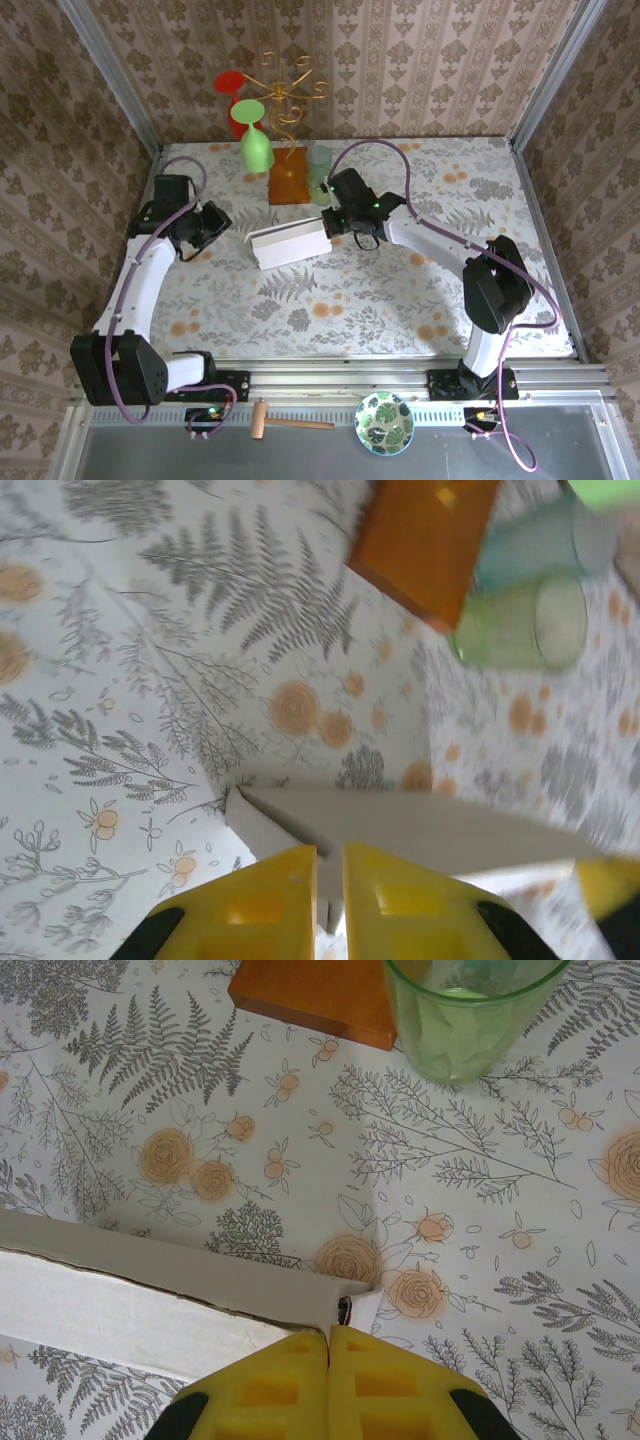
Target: Fold the paper box
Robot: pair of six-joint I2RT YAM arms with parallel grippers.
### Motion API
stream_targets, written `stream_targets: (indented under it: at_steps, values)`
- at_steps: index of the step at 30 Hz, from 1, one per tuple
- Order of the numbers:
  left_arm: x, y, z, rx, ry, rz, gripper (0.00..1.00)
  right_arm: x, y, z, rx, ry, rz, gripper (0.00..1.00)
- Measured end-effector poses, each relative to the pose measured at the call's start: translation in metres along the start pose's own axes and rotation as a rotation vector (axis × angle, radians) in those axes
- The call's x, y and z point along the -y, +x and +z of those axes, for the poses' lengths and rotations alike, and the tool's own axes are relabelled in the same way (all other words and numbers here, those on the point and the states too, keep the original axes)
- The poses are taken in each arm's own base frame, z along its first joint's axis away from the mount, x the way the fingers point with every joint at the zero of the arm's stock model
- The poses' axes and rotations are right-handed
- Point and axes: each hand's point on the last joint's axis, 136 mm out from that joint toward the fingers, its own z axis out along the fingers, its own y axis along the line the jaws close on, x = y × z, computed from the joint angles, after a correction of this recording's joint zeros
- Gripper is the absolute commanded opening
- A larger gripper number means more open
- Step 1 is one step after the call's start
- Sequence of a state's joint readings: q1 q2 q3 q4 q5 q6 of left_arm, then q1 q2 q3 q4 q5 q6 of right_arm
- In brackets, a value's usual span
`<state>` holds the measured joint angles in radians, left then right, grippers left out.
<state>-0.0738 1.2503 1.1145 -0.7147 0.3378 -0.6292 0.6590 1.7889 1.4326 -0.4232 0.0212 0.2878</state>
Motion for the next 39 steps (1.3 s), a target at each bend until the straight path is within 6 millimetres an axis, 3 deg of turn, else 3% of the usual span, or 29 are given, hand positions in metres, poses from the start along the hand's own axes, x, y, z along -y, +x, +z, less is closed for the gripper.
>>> stream_targets:
  at_steps: [7,10,14,20,30,39]
  values:
    - [0.023,0.025,0.018,-0.184,-0.009,0.419,0.33,0.0,0.0,0.0,-0.002,0.0,-0.004,0.0]
    - [0.023,0.039,0.022,-0.242,-0.008,0.532,0.34,0.0,0.0,0.0,-0.005,0.001,-0.004,0.0]
    - [0.018,0.041,0.018,-0.266,-0.028,0.621,0.39,0.0,-0.001,0.001,-0.005,0.001,-0.004,0.0]
    - [0.013,0.043,0.017,-0.277,-0.045,0.687,0.39,0.0,-0.001,0.001,-0.005,0.001,-0.004,0.0]
    - [0.004,0.045,0.036,-0.326,-0.089,0.693,0.3,0.0,-0.001,0.001,-0.006,0.001,-0.008,0.0]
    - [0.006,0.045,0.038,-0.323,-0.088,0.698,0.21,0.0,-0.001,0.001,-0.006,0.001,-0.008,0.0]
